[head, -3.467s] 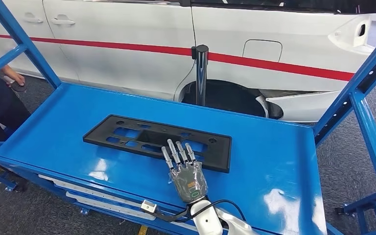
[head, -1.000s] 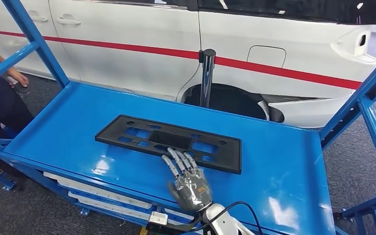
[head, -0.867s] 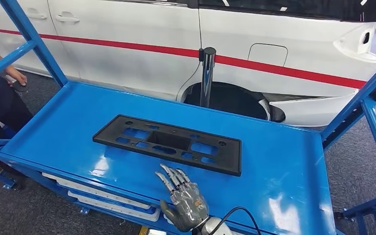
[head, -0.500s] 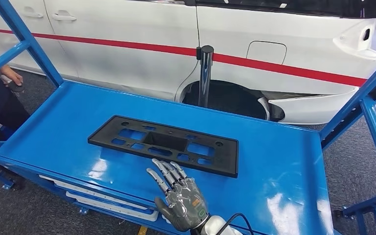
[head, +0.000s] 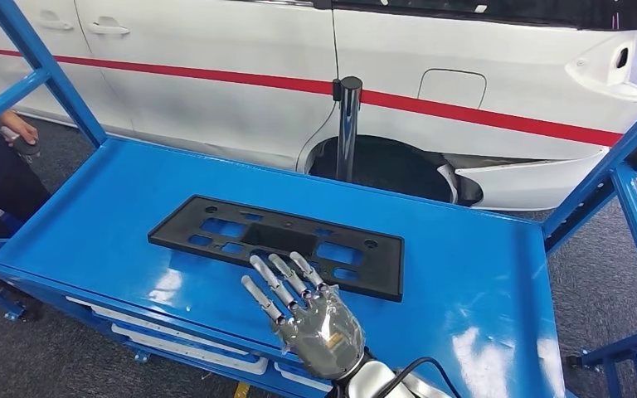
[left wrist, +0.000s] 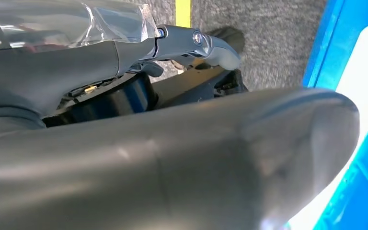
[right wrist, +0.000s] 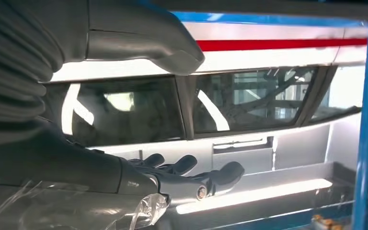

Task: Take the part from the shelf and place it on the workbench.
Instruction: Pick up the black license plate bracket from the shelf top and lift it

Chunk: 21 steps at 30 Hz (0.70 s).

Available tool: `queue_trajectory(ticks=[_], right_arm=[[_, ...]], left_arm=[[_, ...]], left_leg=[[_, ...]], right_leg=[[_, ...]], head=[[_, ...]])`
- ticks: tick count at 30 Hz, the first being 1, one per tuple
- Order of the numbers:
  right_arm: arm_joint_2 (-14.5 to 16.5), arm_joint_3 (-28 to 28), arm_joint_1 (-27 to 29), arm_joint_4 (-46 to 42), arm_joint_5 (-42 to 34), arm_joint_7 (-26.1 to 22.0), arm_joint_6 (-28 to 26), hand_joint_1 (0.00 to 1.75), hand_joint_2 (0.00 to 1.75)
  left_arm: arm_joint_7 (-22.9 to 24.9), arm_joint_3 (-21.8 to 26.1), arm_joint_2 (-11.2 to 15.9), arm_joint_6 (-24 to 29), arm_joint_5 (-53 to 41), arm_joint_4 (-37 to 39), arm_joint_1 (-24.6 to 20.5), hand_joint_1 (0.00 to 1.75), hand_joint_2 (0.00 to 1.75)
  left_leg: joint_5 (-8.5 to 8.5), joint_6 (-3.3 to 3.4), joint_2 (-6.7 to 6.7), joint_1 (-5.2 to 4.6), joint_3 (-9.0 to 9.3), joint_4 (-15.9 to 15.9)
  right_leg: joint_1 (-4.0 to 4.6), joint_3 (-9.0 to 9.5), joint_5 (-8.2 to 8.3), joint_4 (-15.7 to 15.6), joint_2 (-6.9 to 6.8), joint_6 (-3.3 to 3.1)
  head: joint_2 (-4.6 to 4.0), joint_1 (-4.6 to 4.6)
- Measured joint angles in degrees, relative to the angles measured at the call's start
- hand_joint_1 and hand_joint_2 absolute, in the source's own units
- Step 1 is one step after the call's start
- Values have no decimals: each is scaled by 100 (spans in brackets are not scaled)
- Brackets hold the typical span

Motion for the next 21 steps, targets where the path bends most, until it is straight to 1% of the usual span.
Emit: queue_trajectory(ticks=[4, 13, 21], right_arm=[[-62, 241, -236, -4, 47, 127, 366, 0, 175], [-122, 809, -581, 140, 51, 314, 823, 0, 175], [-122, 1231, -854, 384, 51, 539, 1040, 0, 175]], left_arm=[[-19, -1, 59, -130, -12, 0, -7, 0, 0], [-38, -21, 74, -148, -56, 0, -9, 0, 0], [-38, -33, 77, -163, -58, 0, -11, 0, 0]], left_leg=[[0, 0, 1, 0, -1, 0], [0, -1, 1, 0, -8, -1], [1, -1, 0, 1, -9, 0]], right_leg=[[1, -2, 0, 0, -1, 0], [1, -7, -2, 1, -3, -3], [2, -8, -2, 1, -3, -3]], head=[[0, 0], [0, 1], [0, 1]])
